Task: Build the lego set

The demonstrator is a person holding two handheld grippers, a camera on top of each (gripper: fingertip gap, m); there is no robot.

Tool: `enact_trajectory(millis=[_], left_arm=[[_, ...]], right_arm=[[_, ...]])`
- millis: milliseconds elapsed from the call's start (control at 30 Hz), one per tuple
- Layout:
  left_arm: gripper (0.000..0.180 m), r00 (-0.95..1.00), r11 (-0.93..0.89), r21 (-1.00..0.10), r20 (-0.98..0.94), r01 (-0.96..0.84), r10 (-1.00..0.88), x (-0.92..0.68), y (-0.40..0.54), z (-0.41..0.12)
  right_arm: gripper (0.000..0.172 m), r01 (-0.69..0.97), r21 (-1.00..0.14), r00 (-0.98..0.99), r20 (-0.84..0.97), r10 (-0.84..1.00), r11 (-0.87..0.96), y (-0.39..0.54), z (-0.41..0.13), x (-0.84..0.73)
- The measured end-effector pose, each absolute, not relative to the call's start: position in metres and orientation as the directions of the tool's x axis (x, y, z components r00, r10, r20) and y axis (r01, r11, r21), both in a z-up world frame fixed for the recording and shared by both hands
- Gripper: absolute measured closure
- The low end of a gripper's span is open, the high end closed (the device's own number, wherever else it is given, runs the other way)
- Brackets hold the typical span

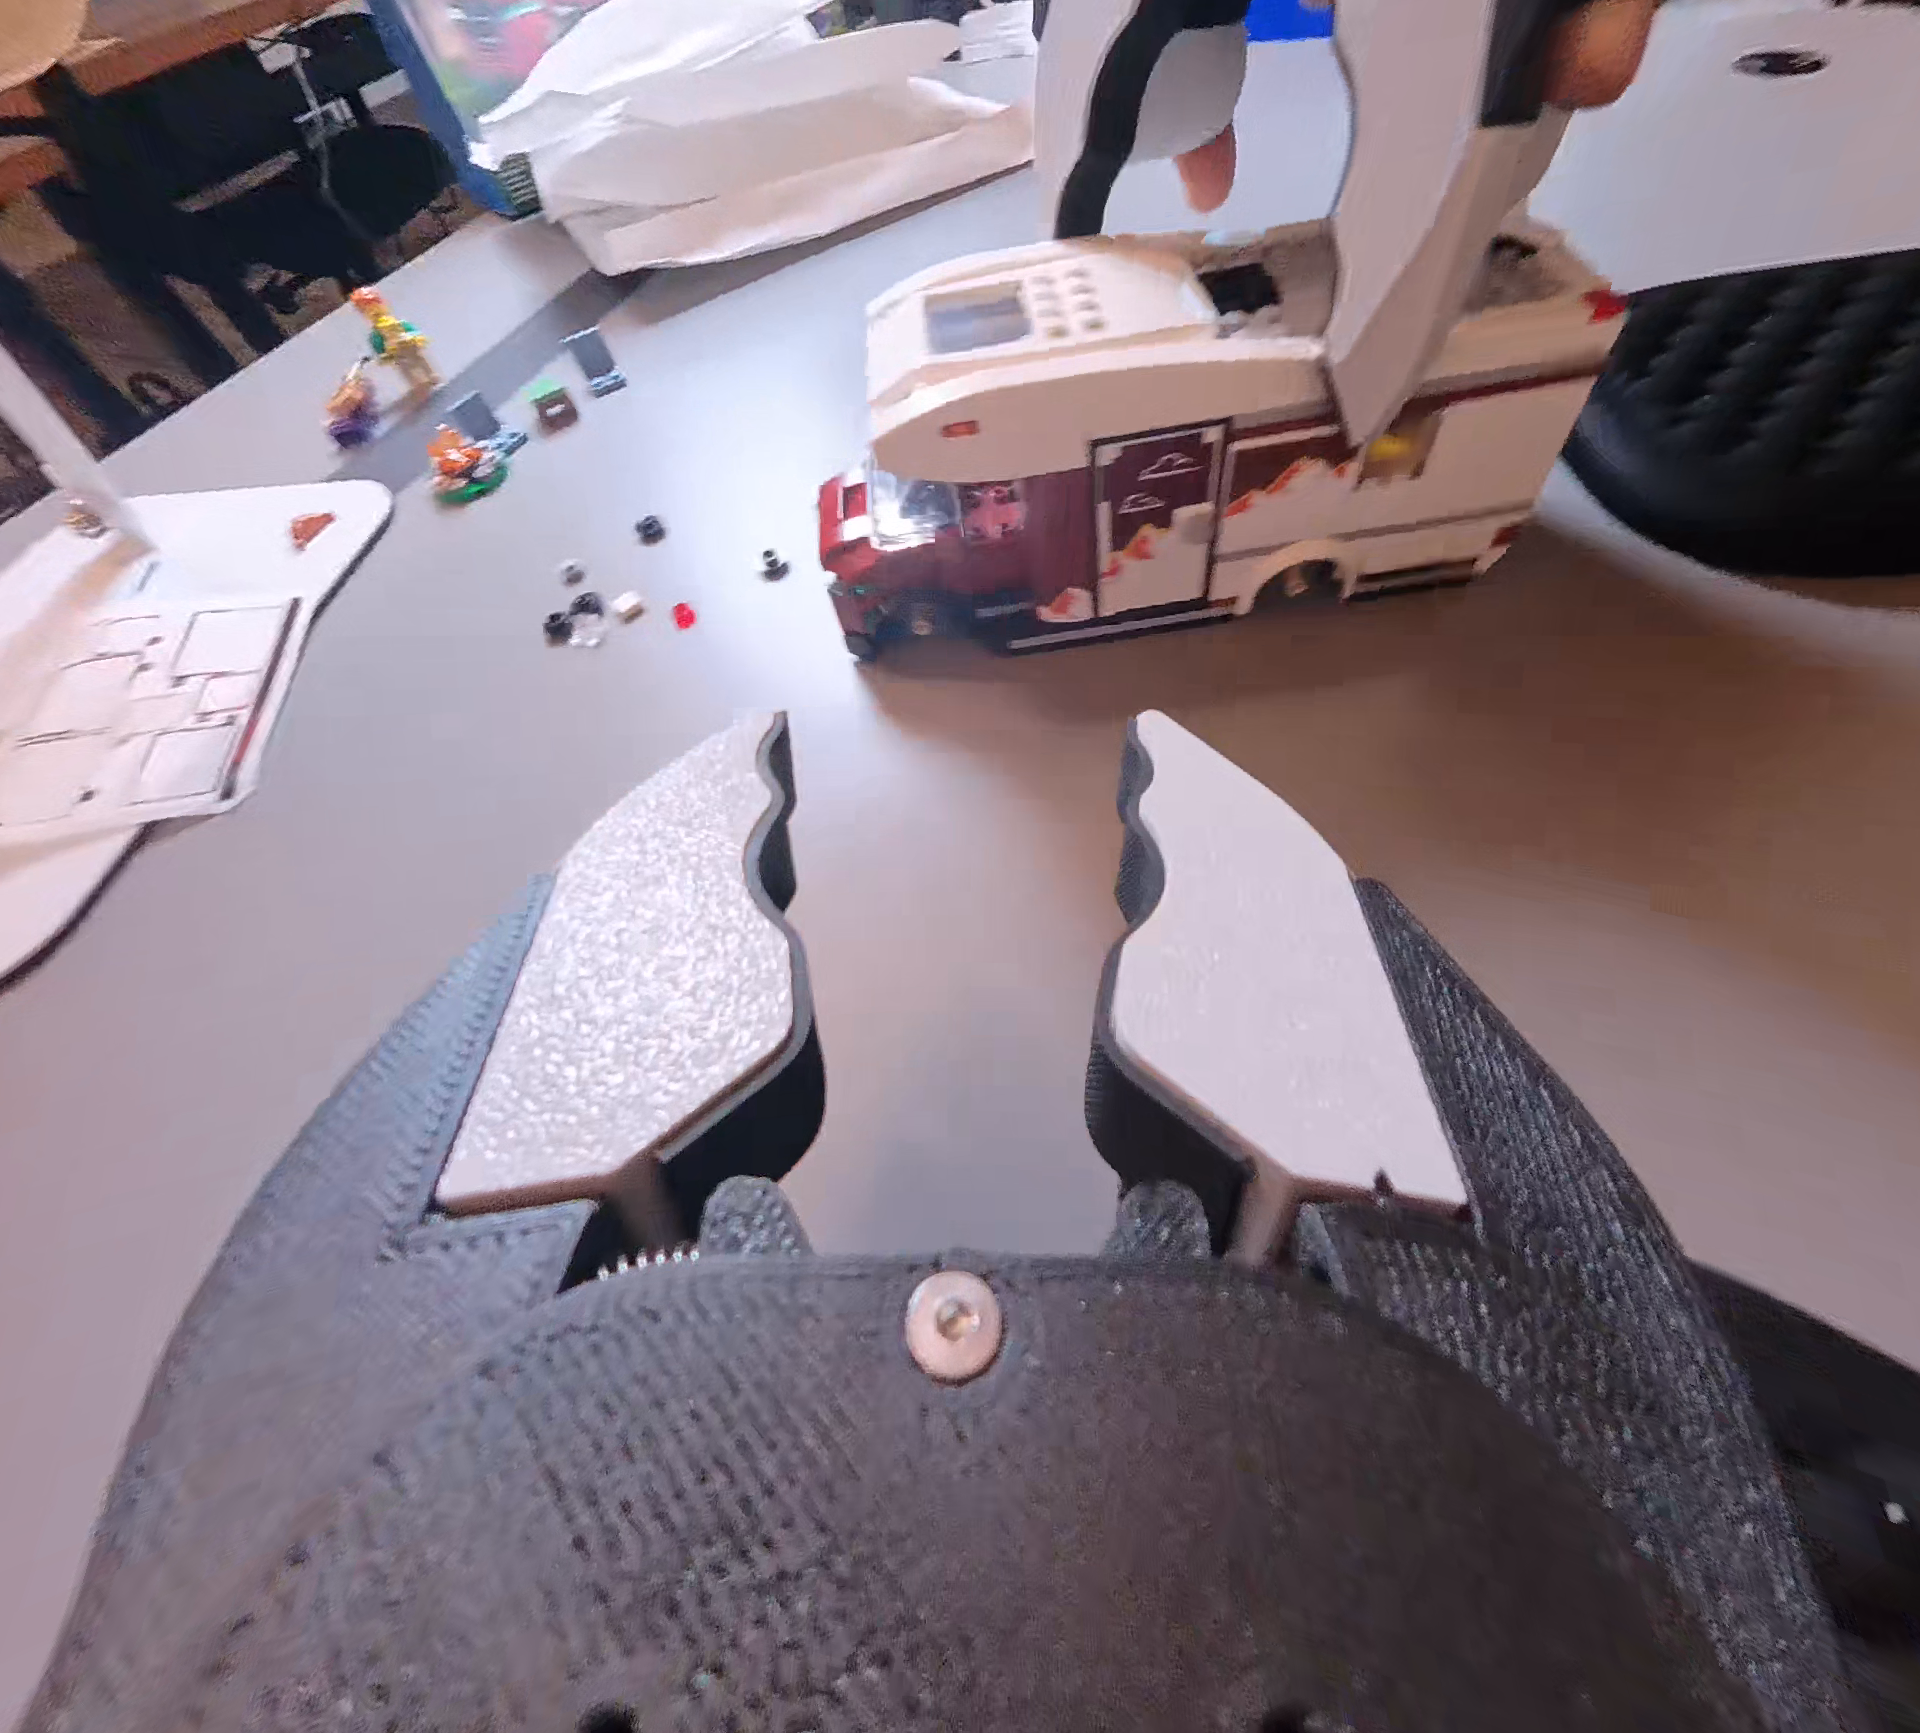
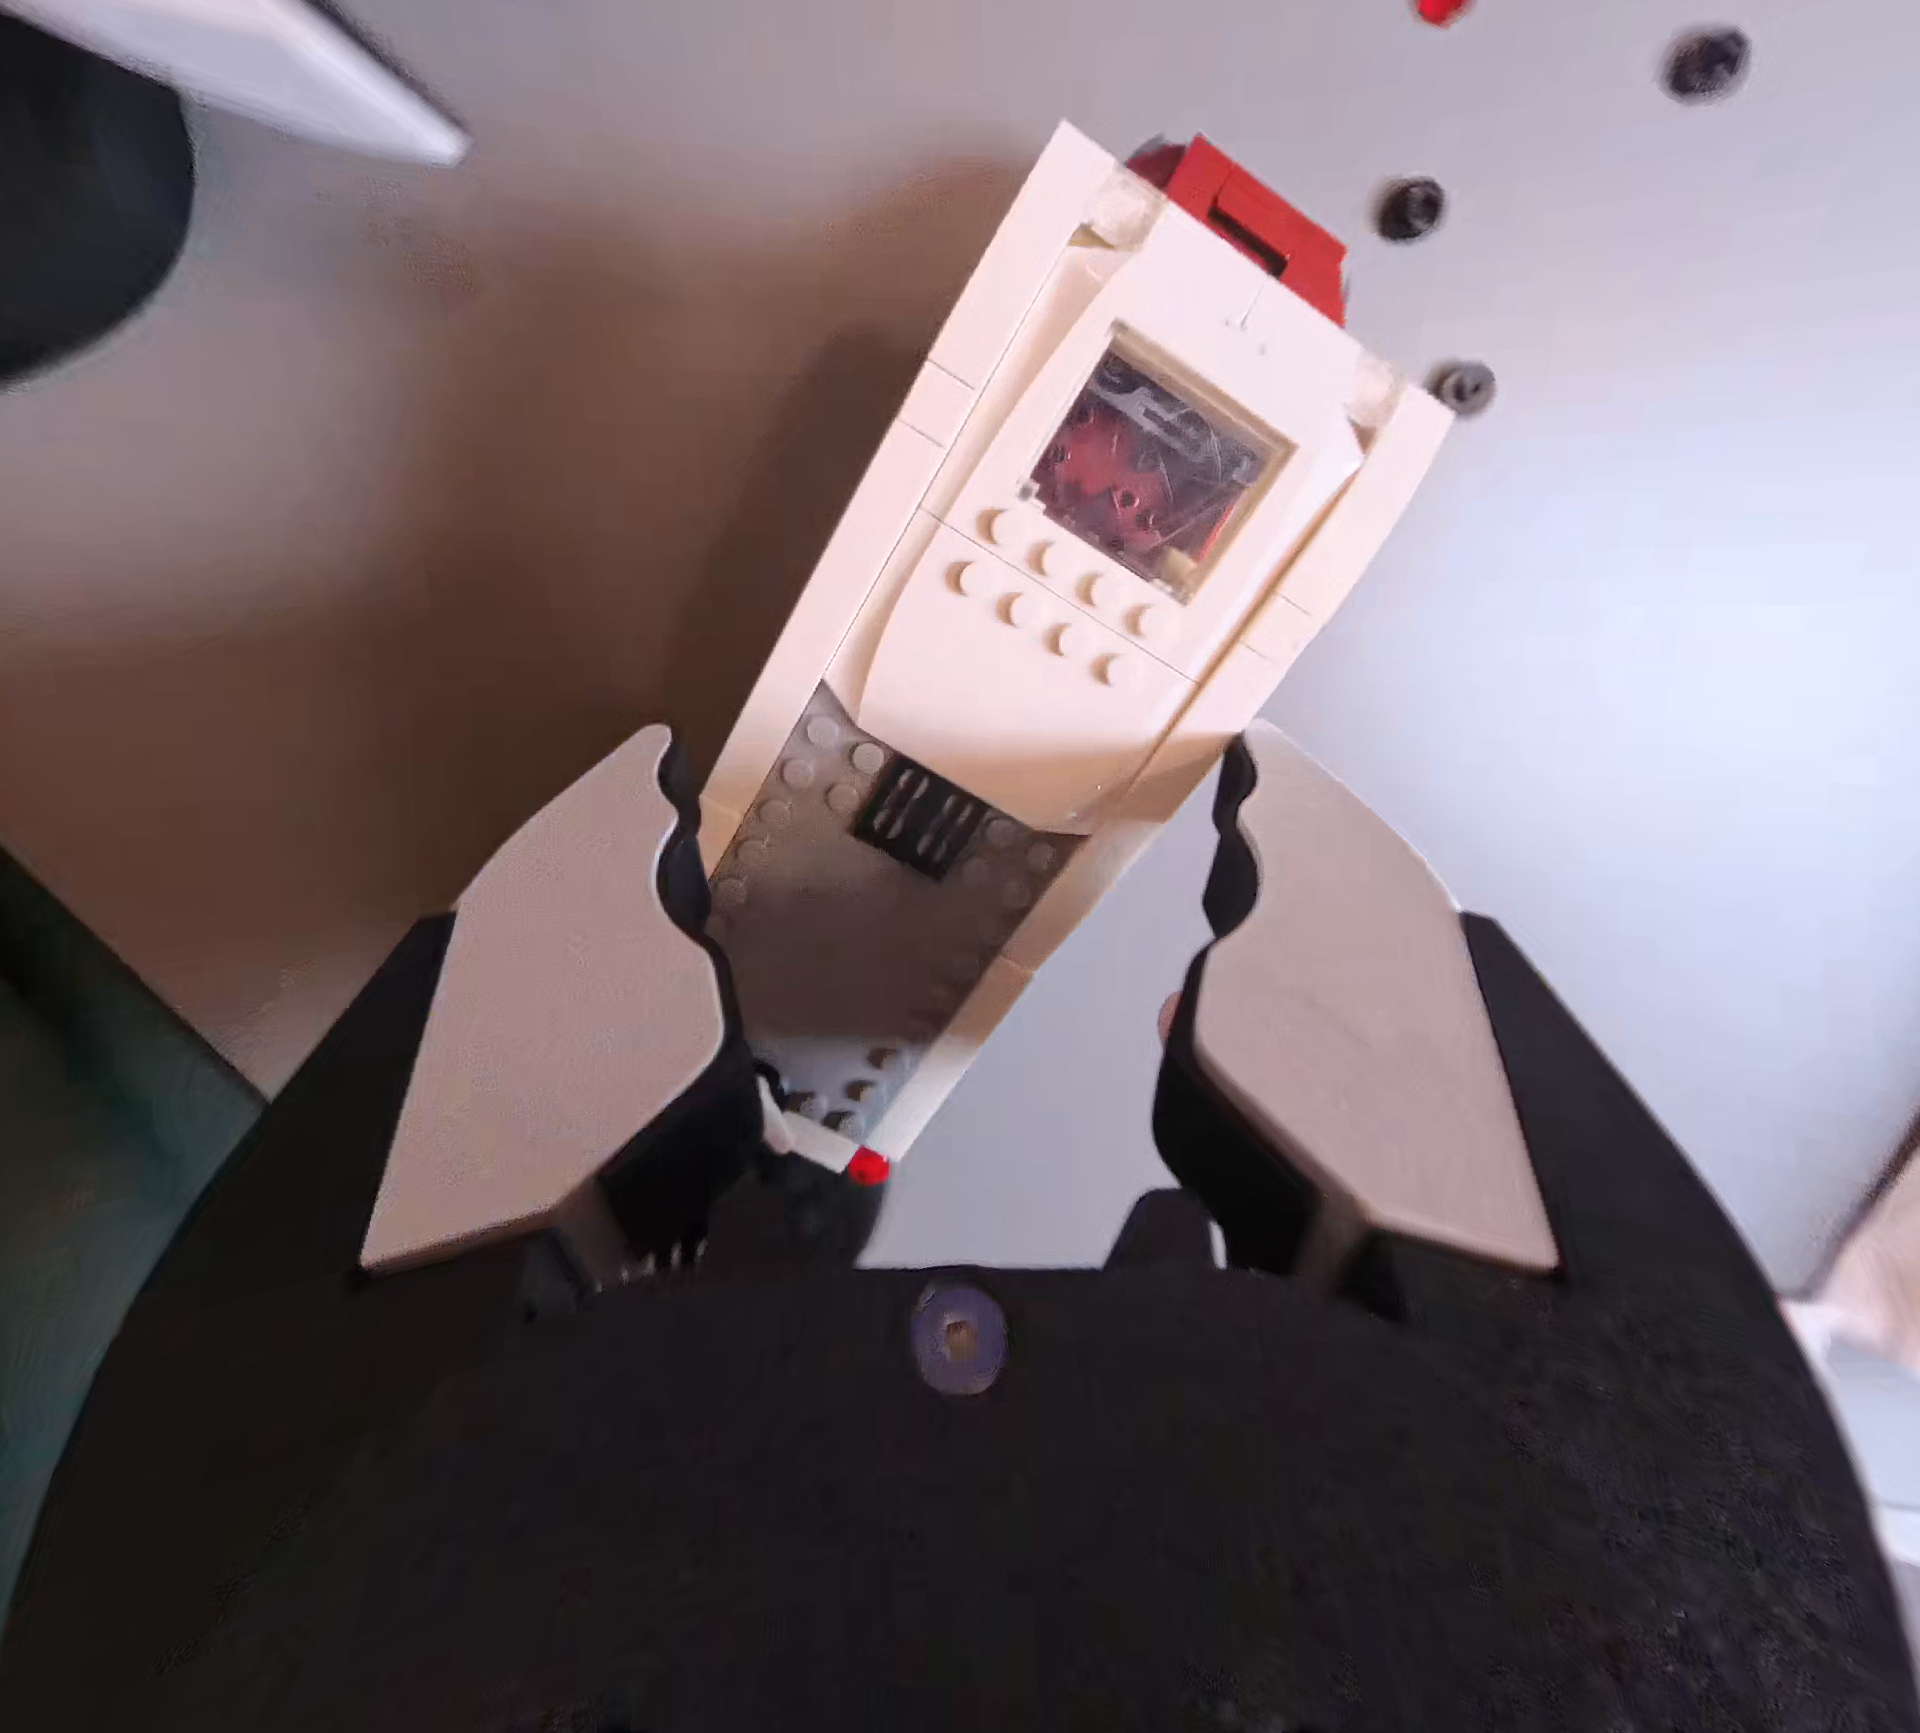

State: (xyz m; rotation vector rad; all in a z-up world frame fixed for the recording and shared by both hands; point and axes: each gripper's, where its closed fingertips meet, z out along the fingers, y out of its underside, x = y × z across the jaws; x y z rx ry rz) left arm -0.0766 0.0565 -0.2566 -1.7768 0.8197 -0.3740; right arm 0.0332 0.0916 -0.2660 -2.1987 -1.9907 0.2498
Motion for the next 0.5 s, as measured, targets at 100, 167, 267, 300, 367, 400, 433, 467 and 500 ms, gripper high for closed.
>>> enact_trajectory(millis=[100, 167, 267, 300, 367, 400, 433, 467, 500], left_arm=[[0.112, 0.721, -0.207, -0.916, -0.116, -0.344, -0.683, -0.086, 0.060, -0.263], [0.098, 0.695, -0.259, -0.902, -0.061, -0.346, -0.716, -0.081, 0.057, -0.272], [0.091, 0.652, -0.253, -0.872, -0.096, -0.420, -0.752, -0.073, 0.050, -0.284], [0.089, 0.637, -0.257, -0.859, -0.099, -0.442, -0.765, -0.069, 0.048, -0.289], [0.088, 0.624, -0.250, -0.843, -0.124, -0.476, -0.771, -0.064, 0.050, -0.294], [0.088, 0.619, -0.243, -0.836, -0.139, -0.492, -0.773, -0.062, 0.053, -0.295], [0.088, 0.614, -0.249, -0.828, -0.139, -0.502, -0.777, -0.060, 0.058, -0.296], [0.089, 0.608, -0.255, -0.823, -0.133, -0.508, -0.782, -0.058, 0.062, -0.297], [0.090, 0.602, -0.254, -0.820, -0.133, -0.513, -0.787, -0.055, 0.068, -0.297]], right_arm=[[0.078, 0.953, -0.182, -0.247, -0.014, 0.969, 0.240, 0.090, -0.266, 0.031], [0.080, 0.867, -0.184, -0.472, -0.012, 0.881, 0.462, 0.087, -0.266, 0.029], [0.086, 0.847, -0.145, -0.519, -0.015, 0.855, 0.512, 0.086, -0.263, 0.022], [0.084, 0.842, -0.148, -0.522, 0.014, 0.853, 0.518, 0.087, -0.259, 0.018], [0.086, 0.848, -0.241, -0.477, 0.038, 0.878, 0.471, 0.080, -0.244, 0.006], [0.091, 0.854, -0.292, -0.439, 0.042, 0.897, 0.432, 0.075, -0.237, 0.002], [0.102, 0.855, -0.328, -0.405, 0.059, 0.912, 0.401, 0.073, -0.231, -0.001], [0.115, 0.854, -0.351, -0.379, 0.086, 0.921, 0.384, 0.070, -0.227, -0.002], [0.127, 0.847, -0.376, -0.364, 0.106, 0.925, 0.377, 0.066, -0.224, -0.002]])
